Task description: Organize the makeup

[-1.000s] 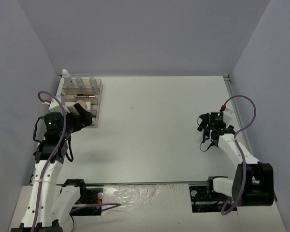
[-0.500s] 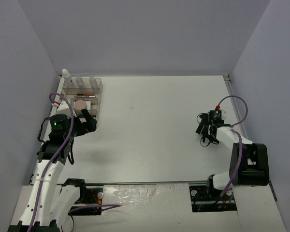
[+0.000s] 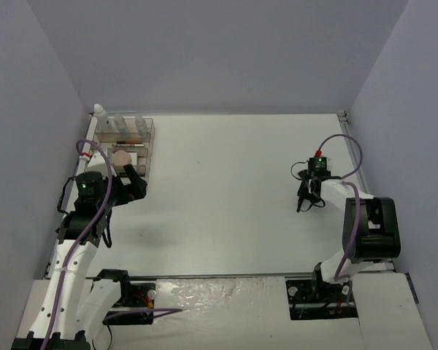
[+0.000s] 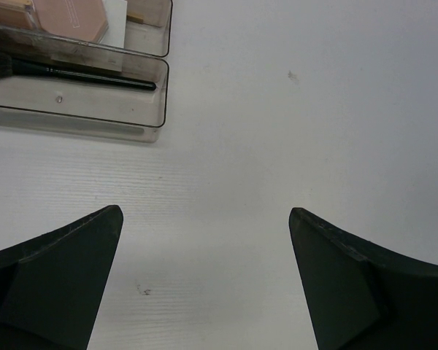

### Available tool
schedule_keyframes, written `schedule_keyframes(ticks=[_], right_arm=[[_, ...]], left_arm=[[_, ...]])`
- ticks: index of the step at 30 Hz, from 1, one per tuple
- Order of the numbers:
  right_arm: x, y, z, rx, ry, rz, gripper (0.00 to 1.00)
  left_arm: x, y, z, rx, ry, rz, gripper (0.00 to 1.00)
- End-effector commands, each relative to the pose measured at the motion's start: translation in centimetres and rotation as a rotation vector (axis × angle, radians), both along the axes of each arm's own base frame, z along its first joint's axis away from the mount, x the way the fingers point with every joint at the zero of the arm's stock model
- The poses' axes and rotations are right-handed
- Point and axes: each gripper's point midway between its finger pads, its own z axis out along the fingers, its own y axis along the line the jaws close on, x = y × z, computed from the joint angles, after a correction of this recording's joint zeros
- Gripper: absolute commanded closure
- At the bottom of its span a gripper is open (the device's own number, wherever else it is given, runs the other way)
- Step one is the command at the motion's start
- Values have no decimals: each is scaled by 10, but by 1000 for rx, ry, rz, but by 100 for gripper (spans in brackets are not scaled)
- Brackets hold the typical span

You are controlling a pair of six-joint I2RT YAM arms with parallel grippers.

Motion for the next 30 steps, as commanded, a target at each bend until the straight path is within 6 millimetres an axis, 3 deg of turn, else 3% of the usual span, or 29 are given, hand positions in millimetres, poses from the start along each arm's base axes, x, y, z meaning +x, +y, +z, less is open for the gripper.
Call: schedule_keyframes(ticks=[1, 5, 9, 13, 17, 23, 30], right_arm=[[-16, 35, -9, -14, 91, 127, 99], [-4, 75, 12, 13, -7, 239, 100], [1, 159, 74, 113, -237, 466, 100], [-12, 231, 135, 230, -460, 639, 100], [-45, 297, 185, 360, -628, 819, 100], [-79, 348, 221, 472, -749, 953, 100], [-94, 365, 229, 543, -777, 995, 100]], left_arm=[[7, -7, 22, -15, -77, -41, 3], [8, -24, 26, -90, -84, -97, 3], [2, -59, 37, -270, -91, -205, 3], [-2, -87, 53, -433, -116, -233, 3], [-5, -115, 70, -494, -169, -253, 3], [-10, -160, 87, -523, -192, -342, 4], [-7, -180, 77, -481, -190, -331, 12]])
